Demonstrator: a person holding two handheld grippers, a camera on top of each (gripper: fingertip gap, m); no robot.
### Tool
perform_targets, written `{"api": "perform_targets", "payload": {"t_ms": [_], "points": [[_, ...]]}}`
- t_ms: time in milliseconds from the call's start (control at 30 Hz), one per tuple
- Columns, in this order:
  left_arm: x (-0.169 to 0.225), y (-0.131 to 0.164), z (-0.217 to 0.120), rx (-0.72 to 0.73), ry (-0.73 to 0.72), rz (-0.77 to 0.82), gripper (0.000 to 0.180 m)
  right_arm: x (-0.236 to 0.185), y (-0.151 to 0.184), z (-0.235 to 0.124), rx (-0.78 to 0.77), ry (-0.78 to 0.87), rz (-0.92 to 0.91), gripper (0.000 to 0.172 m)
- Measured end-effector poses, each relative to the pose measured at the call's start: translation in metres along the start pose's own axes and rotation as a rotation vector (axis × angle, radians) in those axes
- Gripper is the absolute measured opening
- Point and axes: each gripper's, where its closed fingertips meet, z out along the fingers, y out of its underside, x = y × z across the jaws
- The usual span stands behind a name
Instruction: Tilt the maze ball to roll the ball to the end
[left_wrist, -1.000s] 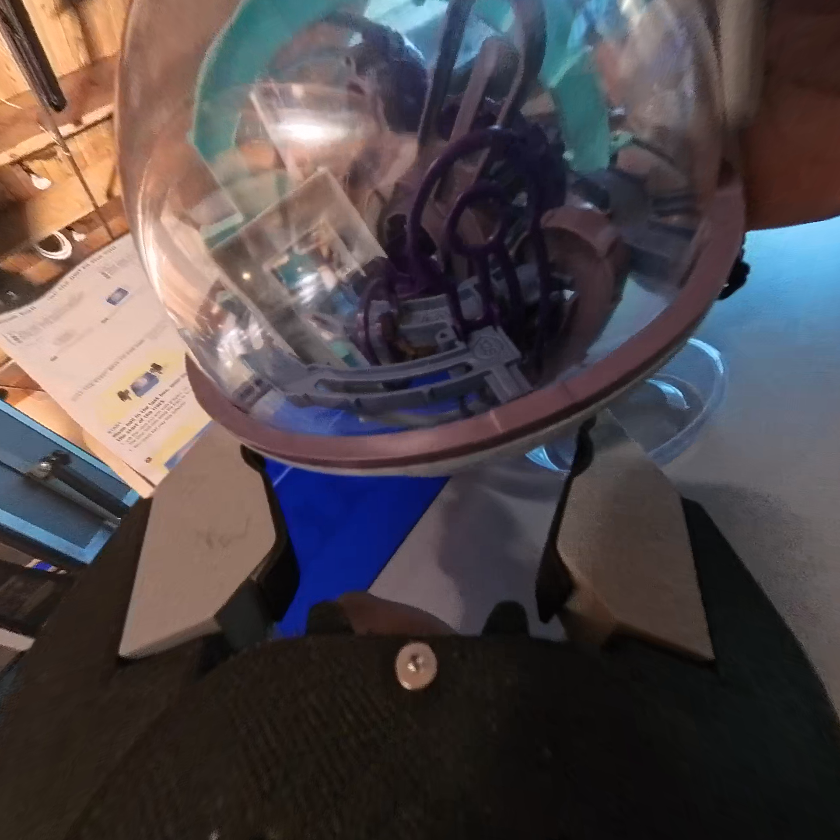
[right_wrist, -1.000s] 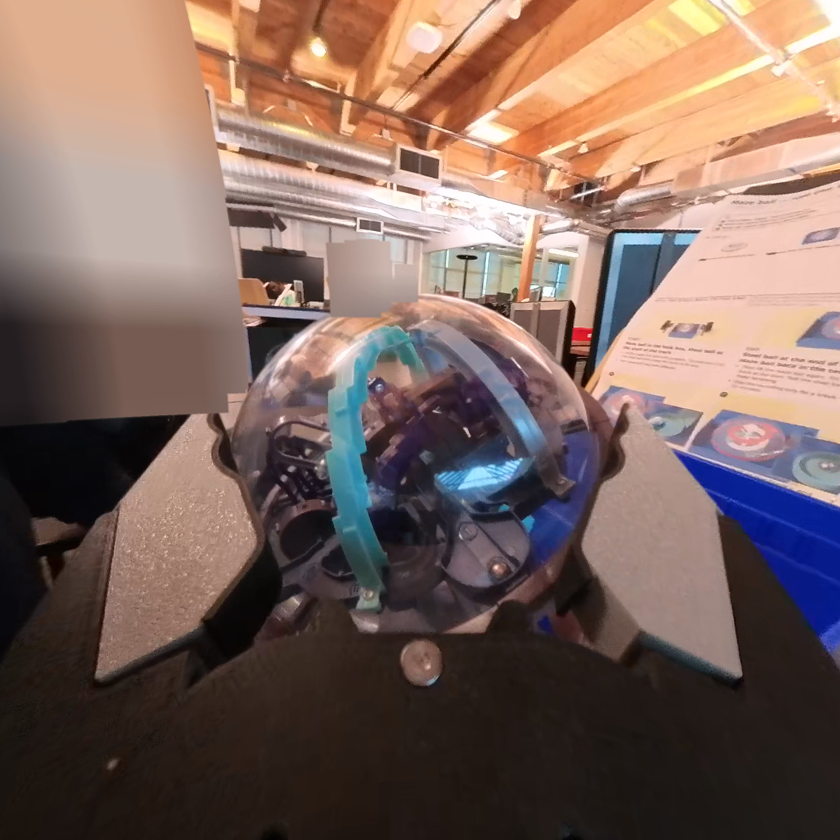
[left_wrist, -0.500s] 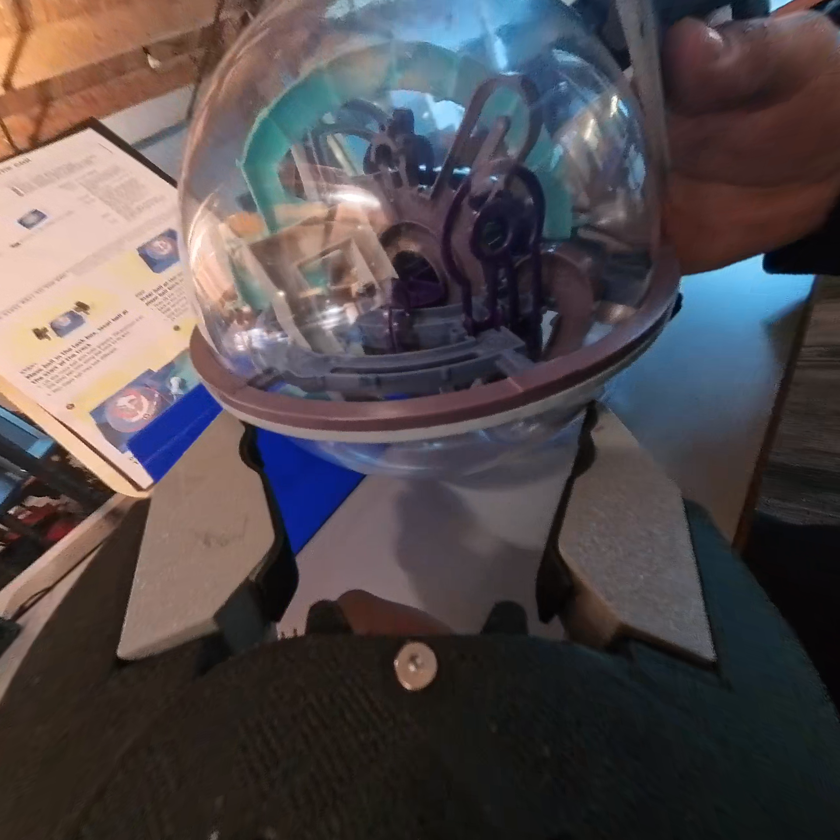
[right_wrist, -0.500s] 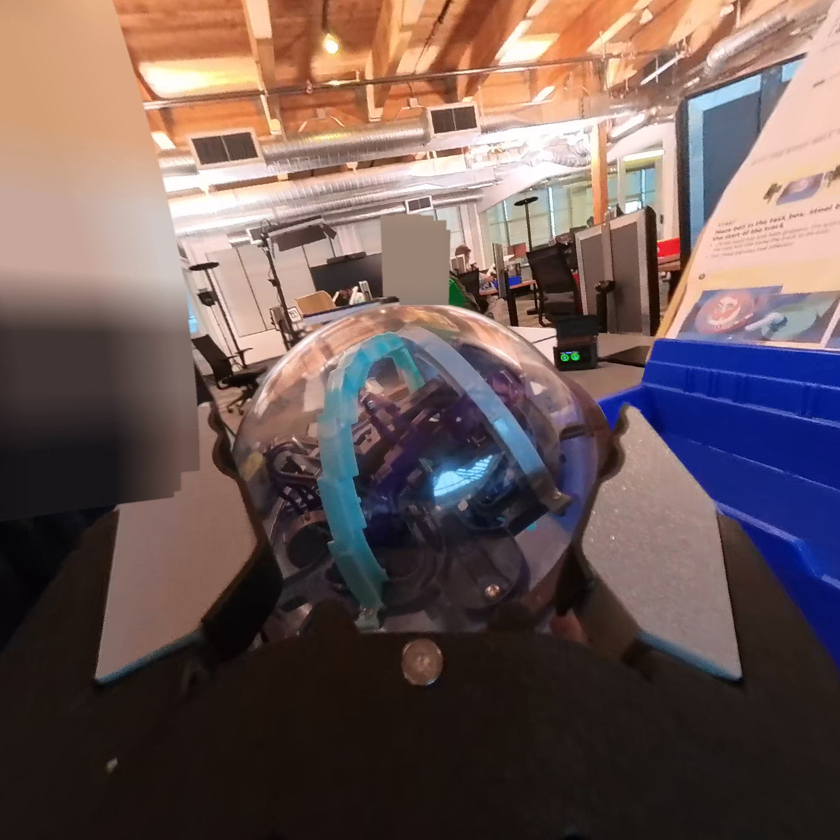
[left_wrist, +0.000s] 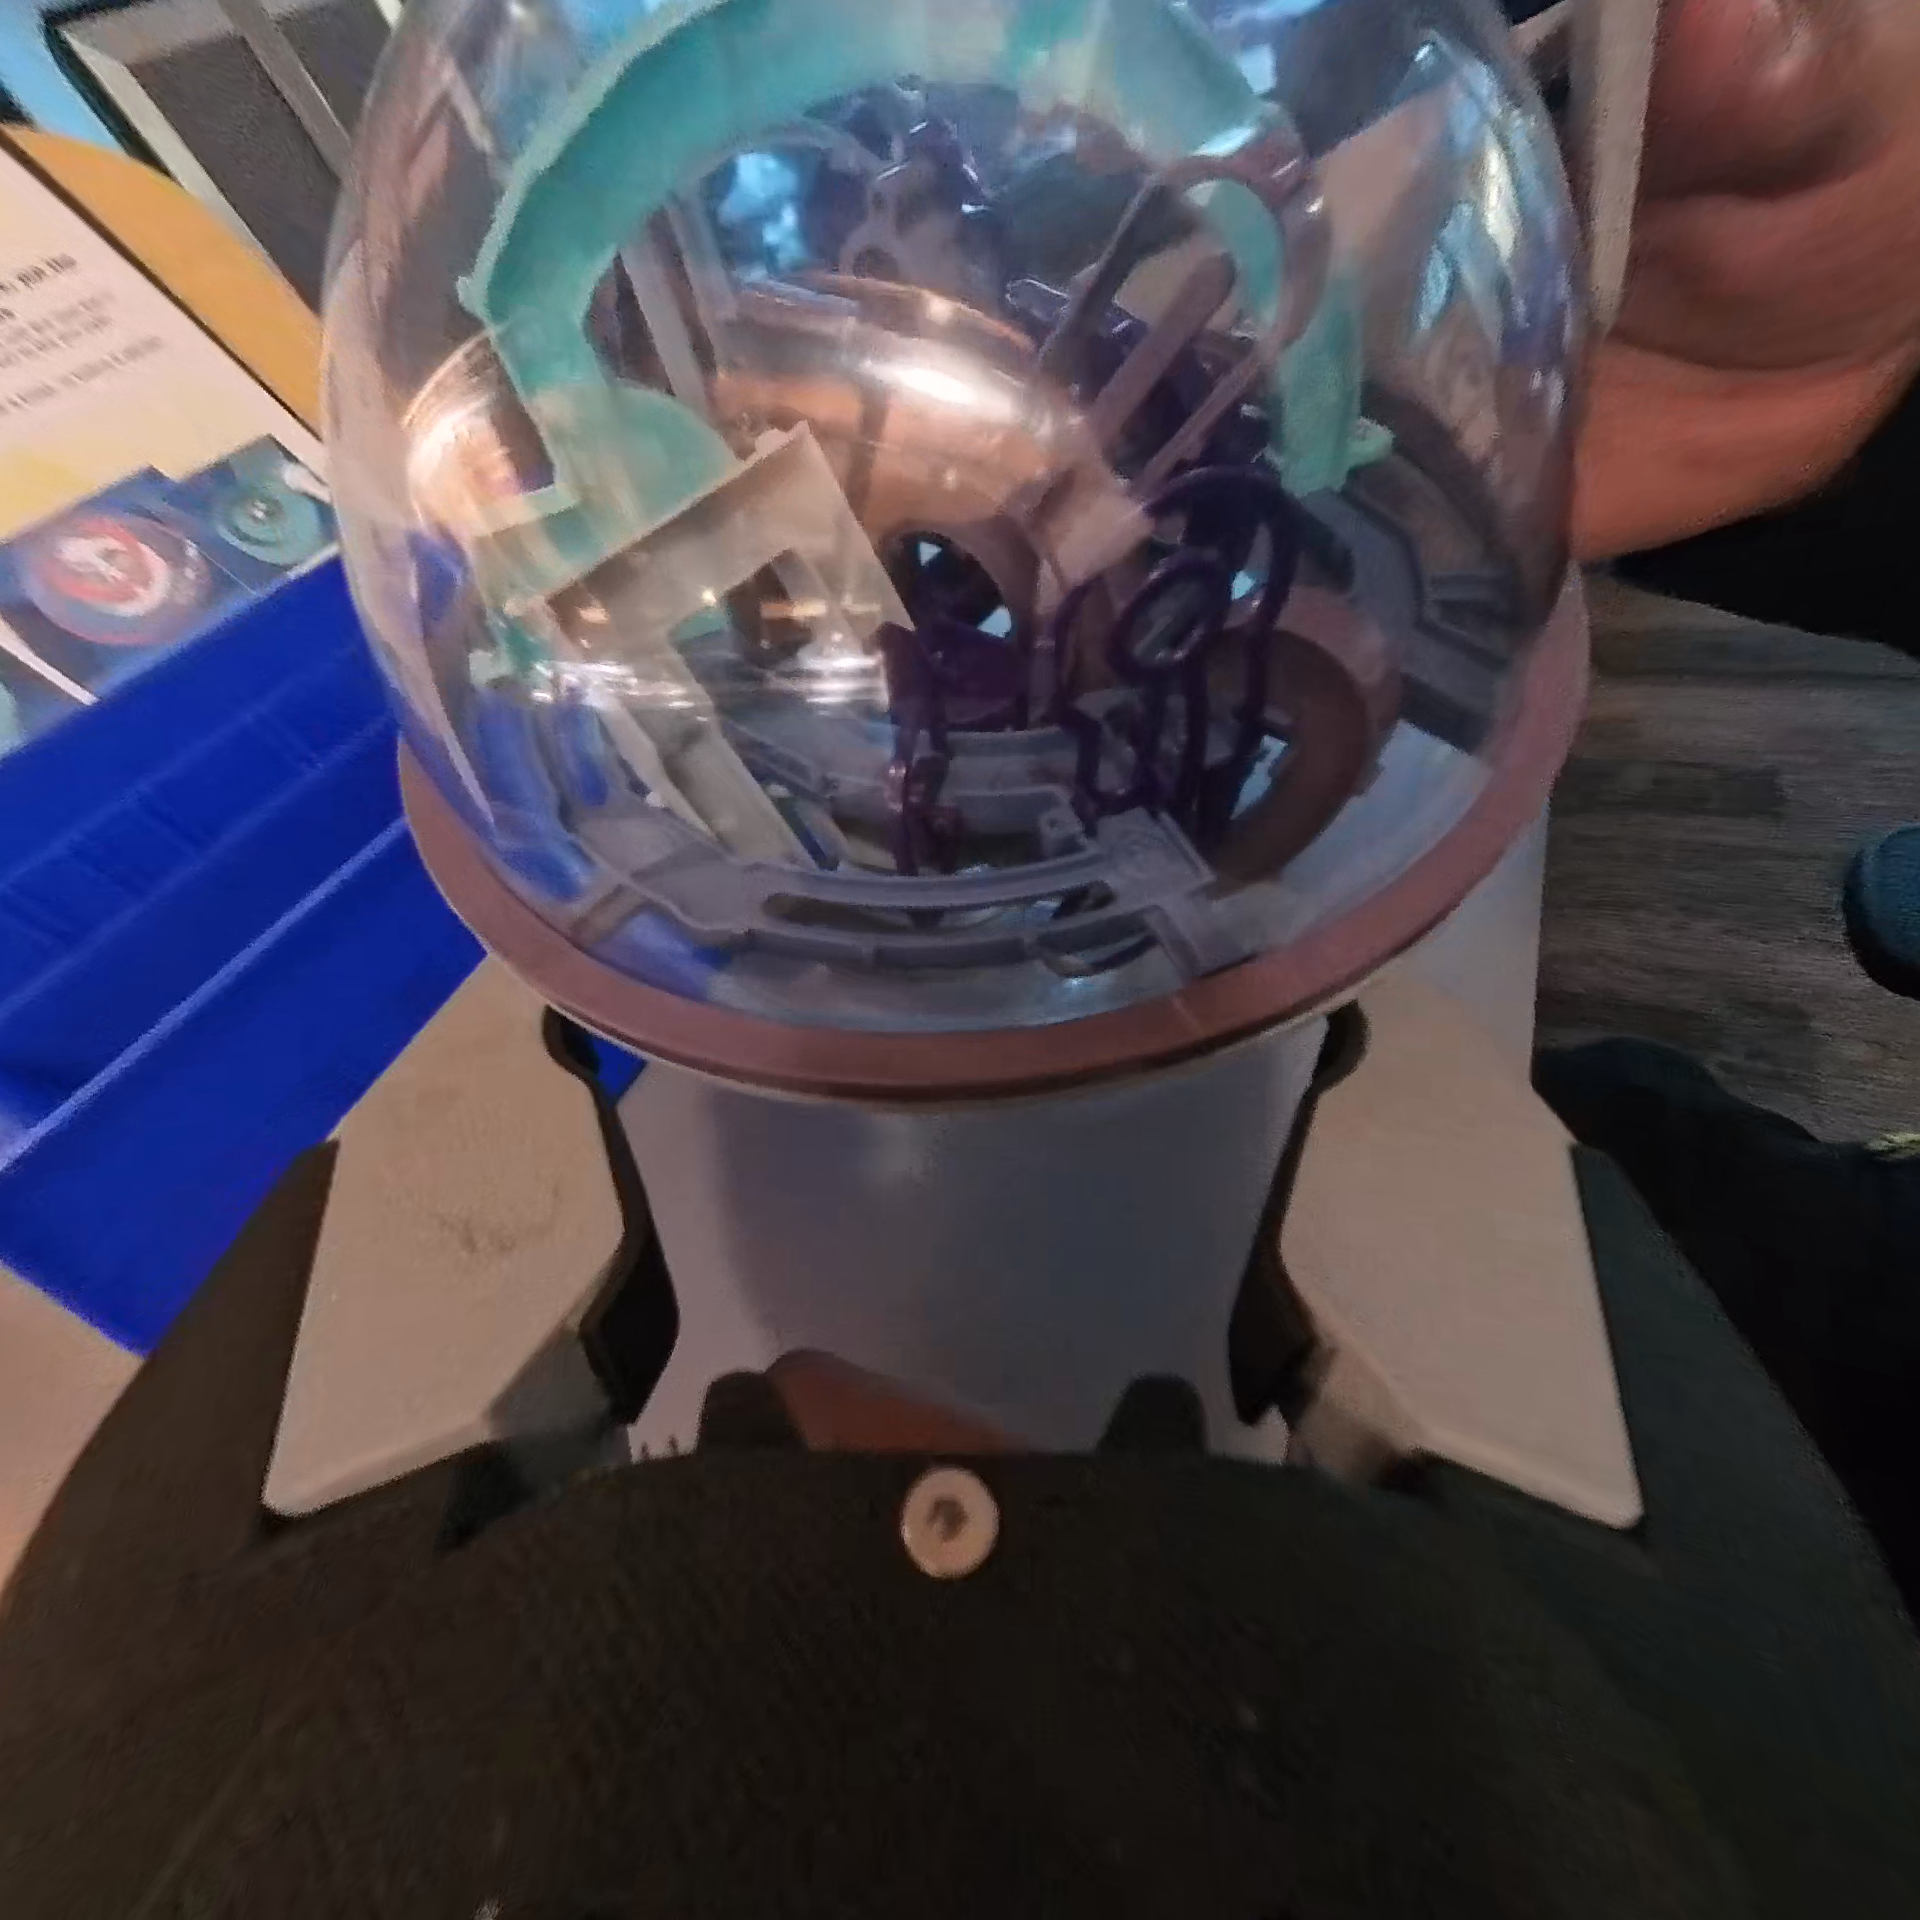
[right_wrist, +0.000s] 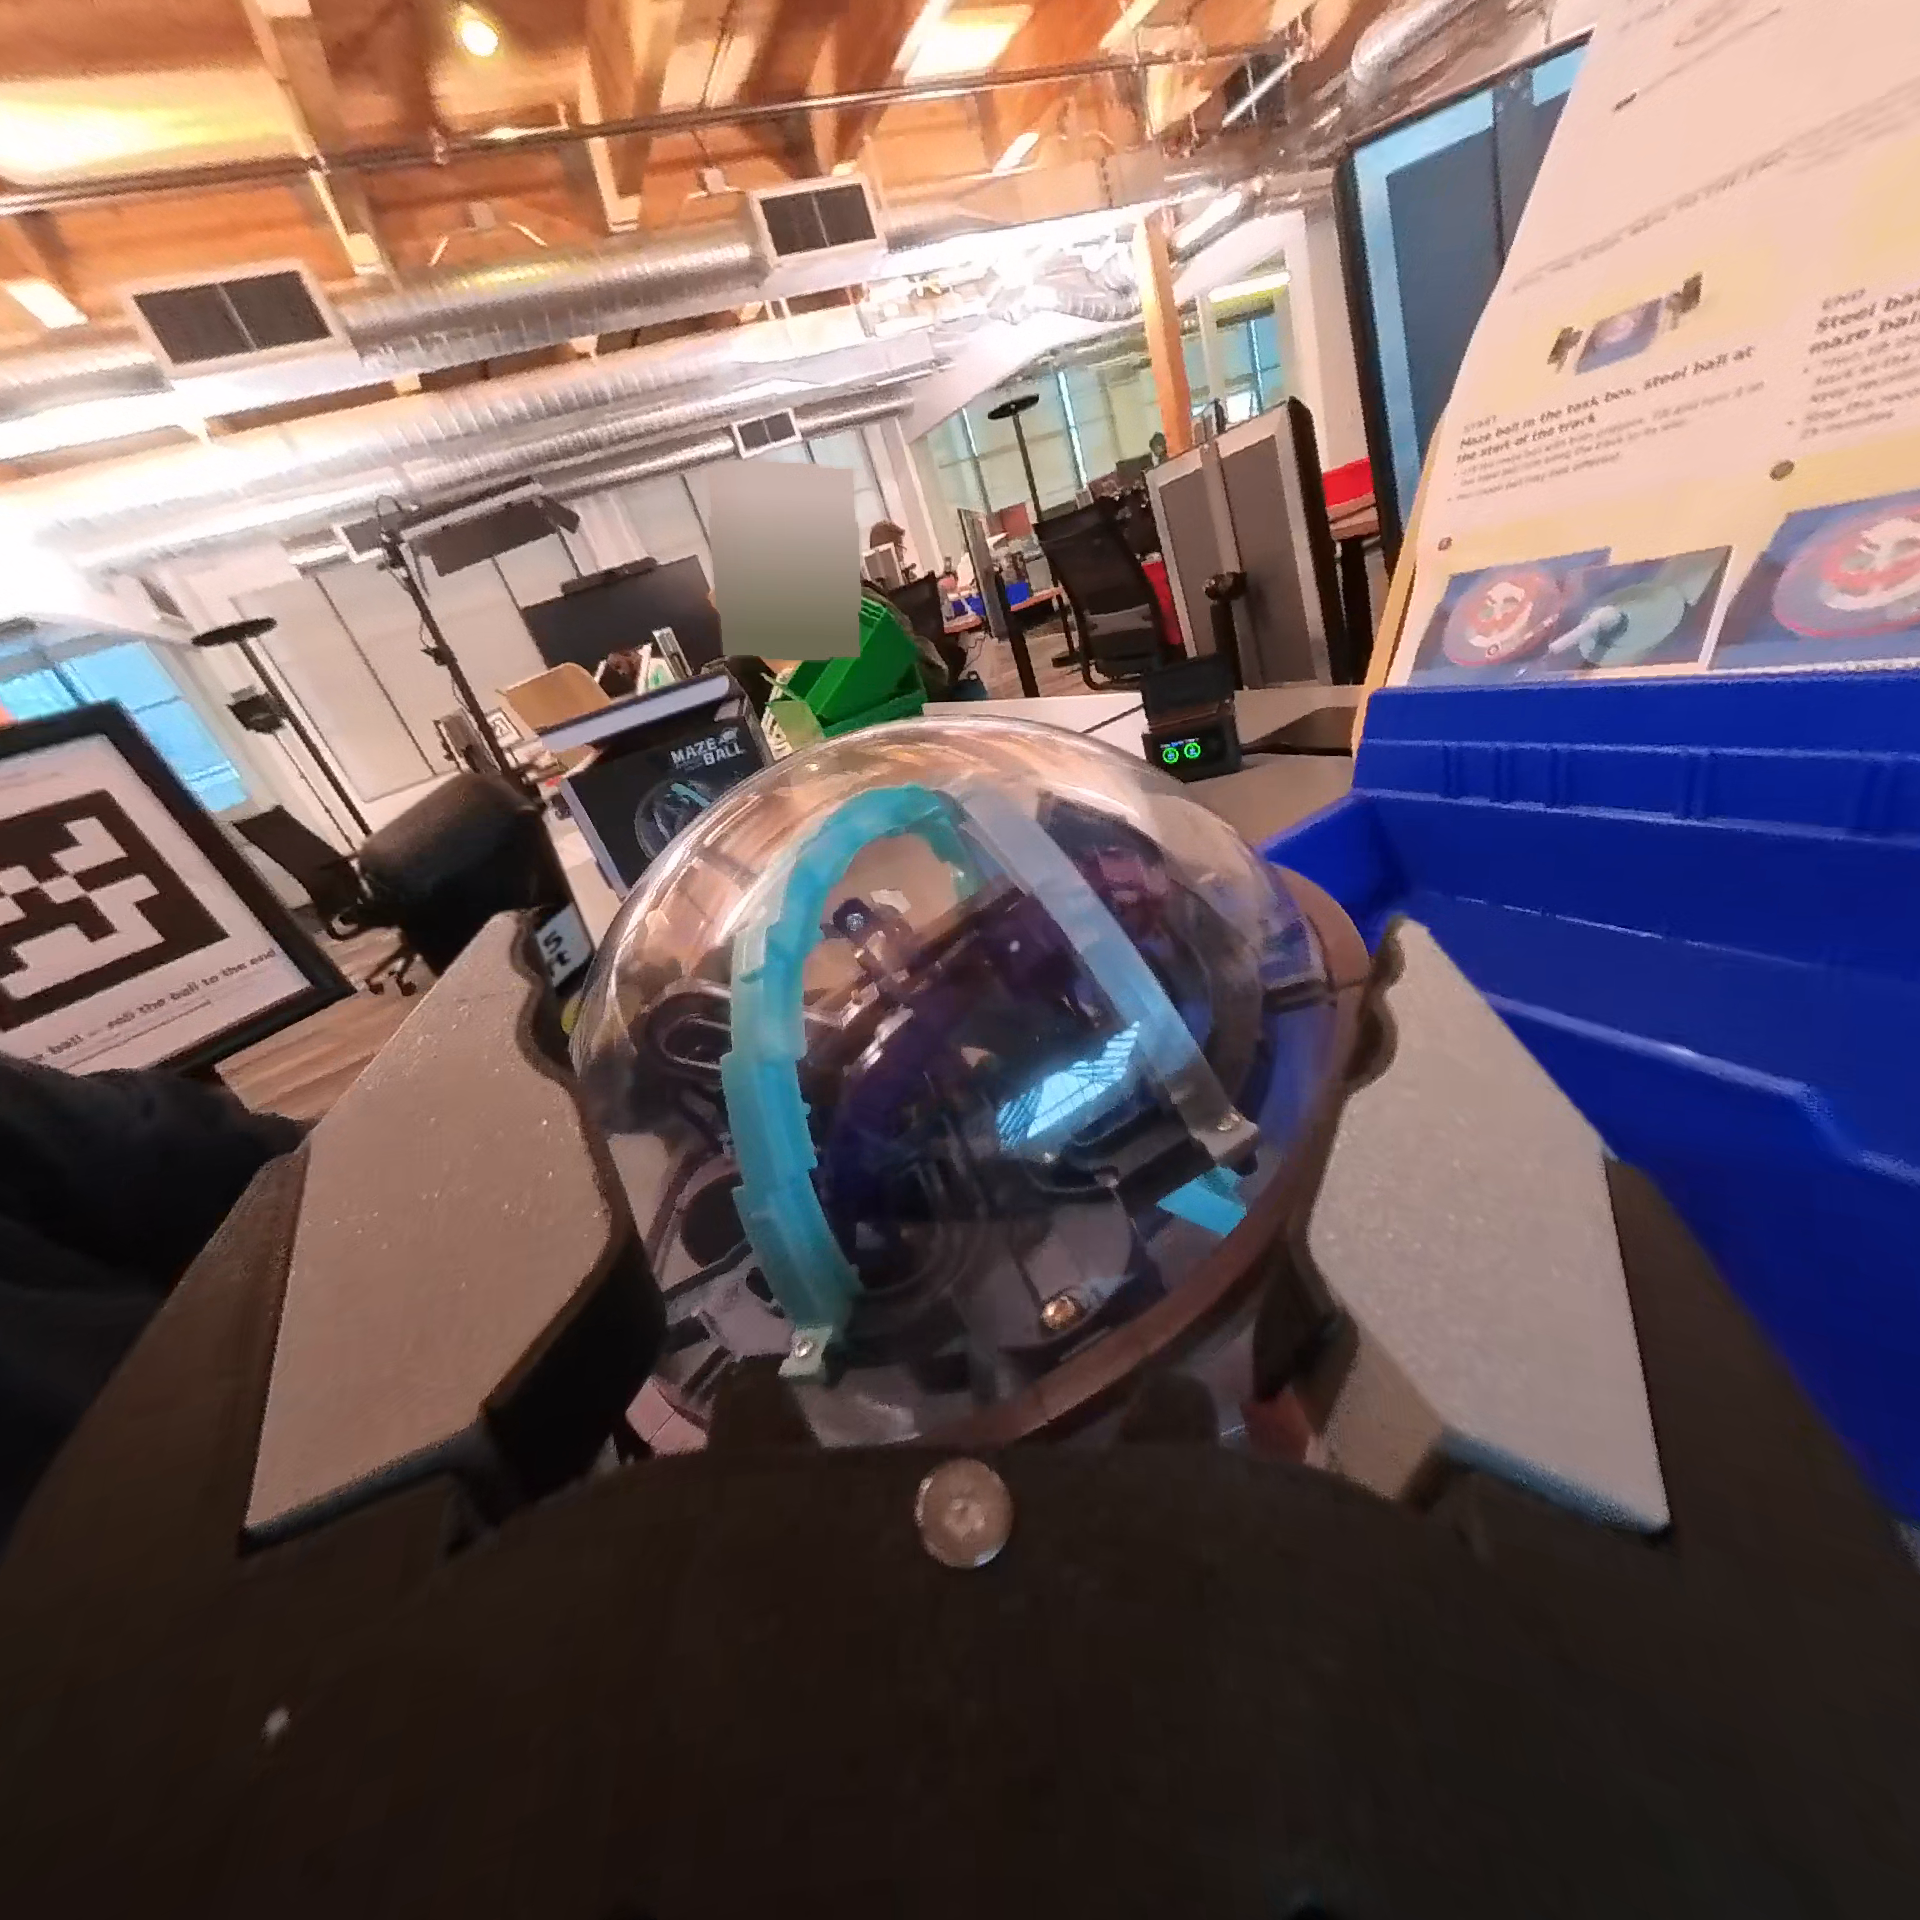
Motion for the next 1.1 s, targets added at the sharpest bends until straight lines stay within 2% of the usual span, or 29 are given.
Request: {"api": "perform_targets", "payload": {"t_ms": [200, 433, 633, 733, 833, 933, 1033, 1100], "points": [[0.005, 0.006, -0.012, -0.026, -0.019, 0.027, 0.138, -0.012, 0.008, -0.002, 0.012, -0.077, 0.001, 0.144], [0.014, 0.013, -0.017, -0.083, -0.055, 0.078, 0.139, -0.011, 0.013, -0.003, 0.016, -0.184, 0.116, 0.139], [0.013, 0.007, -0.022, -0.038, -0.120, 0.145, 0.141, -0.026, 0.008, -0.004, 0.026, -0.229, 0.017, 0.140], [0.012, 0.009, -0.023, -0.036, -0.101, 0.158, 0.142, -0.033, 0.007, -0.001, -0.003, -0.226, -0.018, 0.140], [0.011, 0.011, -0.024, -0.040, -0.038, 0.089, 0.143, -0.034, 0.007, 0.009, -0.063, -0.175, -0.018, 0.139], [0.009, 0.008, -0.025, -0.015, 0.040, -0.063, 0.143, -0.028, -0.002, 0.022, -0.134, -0.115, 0.080, 0.133], [0.006, 0.006, -0.025, 0.005, 0.102, -0.234, 0.142, -0.025, -0.005, 0.032, -0.190, -0.107, 0.106, 0.132], [0.004, 0.005, -0.026, 0.012, 0.121, -0.276, 0.142, -0.024, -0.004, 0.036, -0.198, -0.119, 0.096, 0.134]]}}
